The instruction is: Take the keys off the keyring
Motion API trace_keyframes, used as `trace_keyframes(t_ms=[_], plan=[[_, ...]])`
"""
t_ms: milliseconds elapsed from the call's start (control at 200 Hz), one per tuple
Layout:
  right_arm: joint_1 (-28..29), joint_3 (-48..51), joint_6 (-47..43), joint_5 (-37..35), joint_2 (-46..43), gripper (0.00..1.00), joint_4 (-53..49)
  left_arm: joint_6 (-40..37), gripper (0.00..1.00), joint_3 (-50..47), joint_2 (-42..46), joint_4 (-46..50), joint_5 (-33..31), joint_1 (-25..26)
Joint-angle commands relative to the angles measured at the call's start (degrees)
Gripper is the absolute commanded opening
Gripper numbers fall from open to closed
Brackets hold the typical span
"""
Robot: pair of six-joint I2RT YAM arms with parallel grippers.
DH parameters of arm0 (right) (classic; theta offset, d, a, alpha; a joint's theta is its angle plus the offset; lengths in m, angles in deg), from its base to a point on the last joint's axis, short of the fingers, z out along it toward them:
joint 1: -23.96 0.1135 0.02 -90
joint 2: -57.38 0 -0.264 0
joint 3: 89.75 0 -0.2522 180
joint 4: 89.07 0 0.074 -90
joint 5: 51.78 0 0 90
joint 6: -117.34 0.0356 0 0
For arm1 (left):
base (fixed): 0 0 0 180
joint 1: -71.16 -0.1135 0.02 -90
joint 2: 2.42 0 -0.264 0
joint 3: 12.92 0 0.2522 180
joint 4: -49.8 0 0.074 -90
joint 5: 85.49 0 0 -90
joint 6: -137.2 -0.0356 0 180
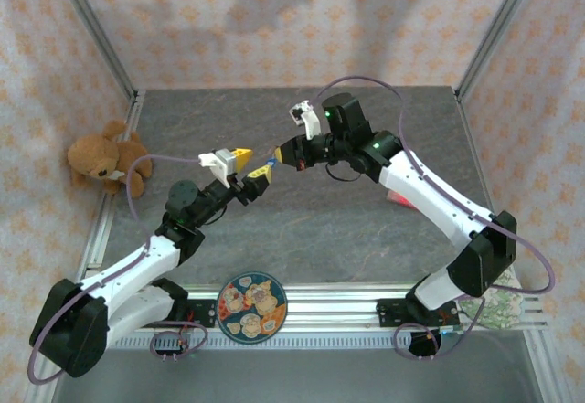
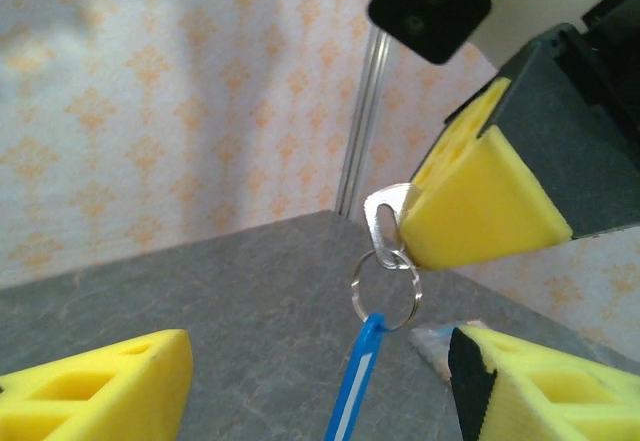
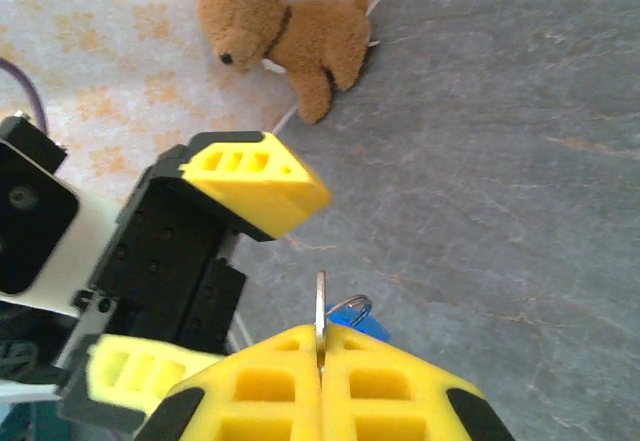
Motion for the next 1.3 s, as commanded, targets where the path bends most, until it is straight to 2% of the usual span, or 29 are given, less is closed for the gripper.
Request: trace_keyframes(t_ms=[0,170,350,516,666,851,961,1116,1291], plan=[[-0.14,-1.92,2.92,3.79,0.42,0.0,-2.06,-5.58,0.71,1.46,-2.15,-8.25,0.52,1.31],[-0.14,-2.02,4.5,5.43,0.39,0.0,-0.93,-12.27,0.72,2.26,-4.55,-8.22,-2.31,3.33],[-0.14,-1.81,5.42,6.2,-0.08,0.0,-0.32,-16.06,0.72,3.66,-7.0,-10.05,-4.56,4.24],[-0.14,-1.46,6.18,6.68,-0.62,0.0,0.91,-15.99,0.69,4.77,-9.23,-11.74,-5.32,4.42],[-0.14,-1.28,6.35,6.86,-1.06,0.0,1.31,-15.68,0.52,6.0,-10.56,-11.45,-4.01,4.38],[-0.14,-1.1,6.7,6.45,-1.76,0.0,2.08,-14.82,0.49,5.94,-11.2,-12.08,-3.4,4.46],[-0.14,-1.22,6.61,6.01,-1.86,0.0,2.25,-14.3,0.52,5.49,-11.34,-12.52,-3.36,4.46],[-0.14,-1.07,6.79,5.67,-1.93,0.0,2.69,-14.08,0.53,5.32,-11.61,-12.33,-3.08,4.56],[-0.14,-1.26,6.79,5.39,-2.03,0.0,2.69,-13.69,0.42,5.06,-12.5,-13.34,-2.91,4.57]])
